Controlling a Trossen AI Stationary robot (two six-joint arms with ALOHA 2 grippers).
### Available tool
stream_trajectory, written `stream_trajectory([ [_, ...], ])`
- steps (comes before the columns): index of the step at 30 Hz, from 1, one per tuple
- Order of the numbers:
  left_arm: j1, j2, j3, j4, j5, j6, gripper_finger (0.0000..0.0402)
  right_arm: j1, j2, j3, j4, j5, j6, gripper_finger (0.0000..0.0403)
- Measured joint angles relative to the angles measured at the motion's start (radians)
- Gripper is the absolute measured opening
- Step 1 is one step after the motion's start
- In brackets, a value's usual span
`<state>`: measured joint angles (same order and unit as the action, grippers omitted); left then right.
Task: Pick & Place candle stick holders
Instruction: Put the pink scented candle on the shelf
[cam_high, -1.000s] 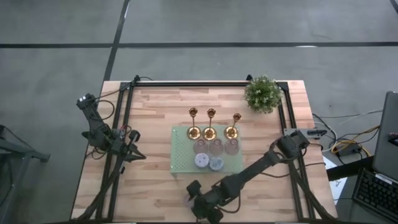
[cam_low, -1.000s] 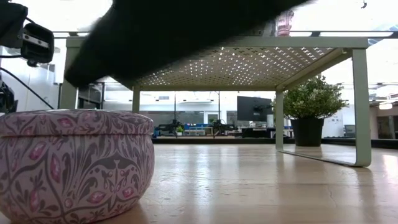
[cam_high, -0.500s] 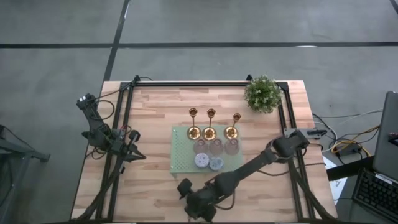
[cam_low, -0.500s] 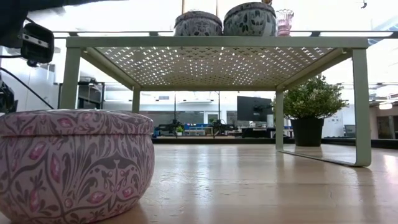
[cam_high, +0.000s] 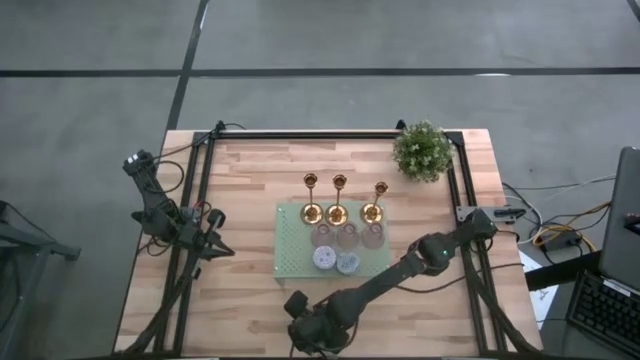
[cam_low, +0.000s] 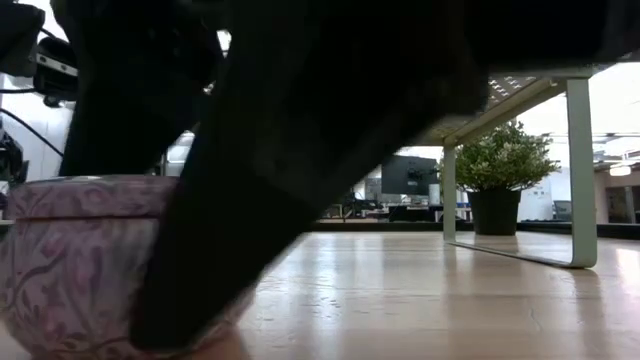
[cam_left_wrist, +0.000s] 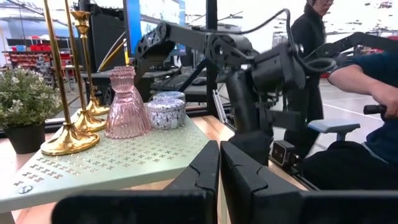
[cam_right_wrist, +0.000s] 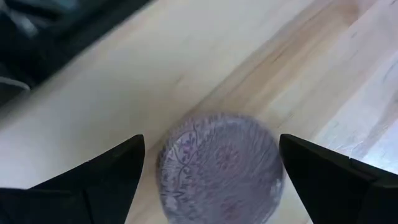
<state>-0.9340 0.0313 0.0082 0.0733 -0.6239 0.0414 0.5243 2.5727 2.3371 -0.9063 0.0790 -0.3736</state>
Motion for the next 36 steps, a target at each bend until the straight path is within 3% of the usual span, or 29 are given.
stream_trajectory([
  [15,0.0,0.001,0.0,0.006,-0.003,0.0,0.0019,-0.003,-0.003,-0.006,-0.023,0.007,0.043,0.0363],
  [25,0.0,0.001,0.0,0.007,-0.003,0.0,0.0019,-0.003,-0.004,-0.011,-0.021,0.002,0.06,0.0298],
  [36,0.0,0.001,0.0,0.007,-0.002,0.0,0.0019,-0.003,-0.007,-0.014,-0.026,-0.002,0.097,0.0295],
])
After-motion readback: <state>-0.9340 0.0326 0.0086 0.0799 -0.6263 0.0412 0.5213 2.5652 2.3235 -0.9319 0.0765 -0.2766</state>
